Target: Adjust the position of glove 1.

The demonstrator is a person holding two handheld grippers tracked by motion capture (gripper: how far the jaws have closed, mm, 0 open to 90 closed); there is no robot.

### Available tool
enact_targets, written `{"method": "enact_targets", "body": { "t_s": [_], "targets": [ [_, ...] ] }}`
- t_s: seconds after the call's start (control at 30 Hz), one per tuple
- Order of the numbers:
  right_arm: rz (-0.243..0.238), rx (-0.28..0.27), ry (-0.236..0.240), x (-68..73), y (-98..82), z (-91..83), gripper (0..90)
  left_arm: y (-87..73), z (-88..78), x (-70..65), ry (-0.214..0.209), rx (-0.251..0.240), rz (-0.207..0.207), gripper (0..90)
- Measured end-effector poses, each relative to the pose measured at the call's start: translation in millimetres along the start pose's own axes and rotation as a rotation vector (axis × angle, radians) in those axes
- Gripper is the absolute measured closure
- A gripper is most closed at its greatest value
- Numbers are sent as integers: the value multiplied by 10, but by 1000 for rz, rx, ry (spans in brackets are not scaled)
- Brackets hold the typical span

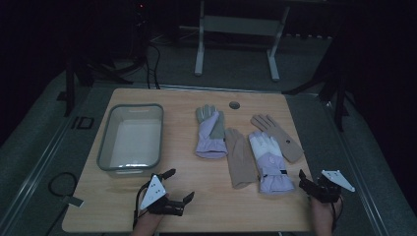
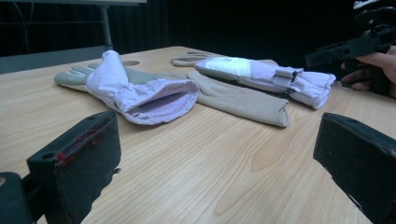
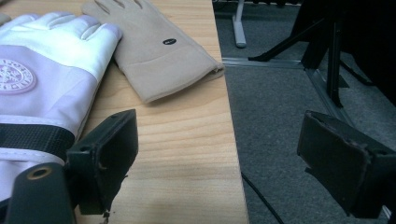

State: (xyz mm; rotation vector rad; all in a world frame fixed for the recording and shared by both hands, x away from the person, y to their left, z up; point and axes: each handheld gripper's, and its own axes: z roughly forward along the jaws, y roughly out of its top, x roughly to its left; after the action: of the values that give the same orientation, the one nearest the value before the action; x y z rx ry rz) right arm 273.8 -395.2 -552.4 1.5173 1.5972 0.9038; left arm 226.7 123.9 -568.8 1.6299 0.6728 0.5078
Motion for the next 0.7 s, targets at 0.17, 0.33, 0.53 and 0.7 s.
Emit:
{"method": "enact_targets", "body": {
  "t_s": [0.17,0.33,0.53,0.7],
  "targets": [
    [-18,32,42,-1,30,-2,112,1,2,-2,-4,3,4,9],
    [-69,23,20,26,126,-66,111,1,2,-1,-6,2,3,8],
    [-32,59,152,23,345,-115,146,2,6,-1,-23,4,2,8],
    [-15,22,157,50,504,-136,140,2,3,-6,-27,5,6,9]
  ]
}}
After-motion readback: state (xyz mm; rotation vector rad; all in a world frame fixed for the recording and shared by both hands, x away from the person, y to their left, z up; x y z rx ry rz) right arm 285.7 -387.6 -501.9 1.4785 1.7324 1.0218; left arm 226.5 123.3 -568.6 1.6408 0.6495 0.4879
